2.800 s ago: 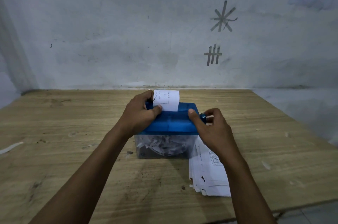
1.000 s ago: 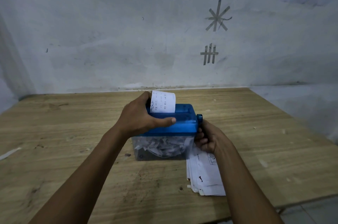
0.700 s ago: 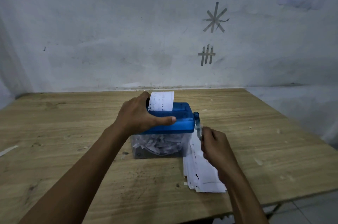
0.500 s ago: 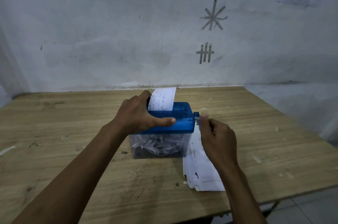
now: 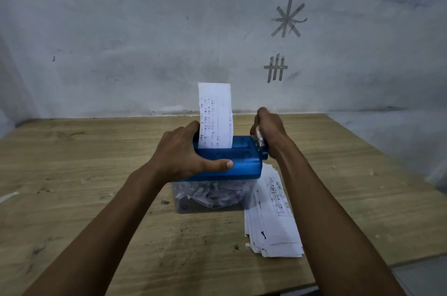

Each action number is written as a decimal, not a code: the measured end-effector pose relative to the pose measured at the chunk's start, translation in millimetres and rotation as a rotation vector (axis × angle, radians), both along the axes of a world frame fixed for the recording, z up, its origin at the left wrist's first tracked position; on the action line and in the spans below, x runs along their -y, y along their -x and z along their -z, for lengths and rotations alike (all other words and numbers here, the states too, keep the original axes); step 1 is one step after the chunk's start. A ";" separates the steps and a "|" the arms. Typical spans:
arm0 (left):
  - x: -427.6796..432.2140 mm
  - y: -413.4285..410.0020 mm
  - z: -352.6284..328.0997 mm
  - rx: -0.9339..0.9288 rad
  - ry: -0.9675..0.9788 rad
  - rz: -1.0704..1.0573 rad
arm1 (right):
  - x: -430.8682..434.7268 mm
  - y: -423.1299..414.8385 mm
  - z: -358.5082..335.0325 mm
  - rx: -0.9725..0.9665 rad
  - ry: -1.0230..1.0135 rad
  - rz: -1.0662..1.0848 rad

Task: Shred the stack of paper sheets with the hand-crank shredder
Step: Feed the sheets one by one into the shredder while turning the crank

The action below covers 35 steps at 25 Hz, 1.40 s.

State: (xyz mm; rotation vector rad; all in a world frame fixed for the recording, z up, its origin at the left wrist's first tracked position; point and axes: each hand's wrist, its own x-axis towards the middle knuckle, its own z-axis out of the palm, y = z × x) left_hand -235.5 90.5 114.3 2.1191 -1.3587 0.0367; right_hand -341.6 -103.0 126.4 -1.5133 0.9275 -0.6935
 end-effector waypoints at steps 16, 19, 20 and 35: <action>1.4 8.5 -4.6 0.019 -0.021 -0.081 | -70.4 83.1 25.1 -0.035 0.760 0.297; -0.2 9.3 -4.4 0.007 -0.030 -0.050 | -61.4 63.5 6.3 0.209 0.794 0.293; -0.7 9.9 -3.9 -0.005 -0.028 -0.042 | -54.8 55.9 -2.1 0.246 0.755 0.271; 3.2 5.6 2.2 0.026 -0.026 -0.083 | -8.4 14.3 63.6 0.031 -0.111 0.017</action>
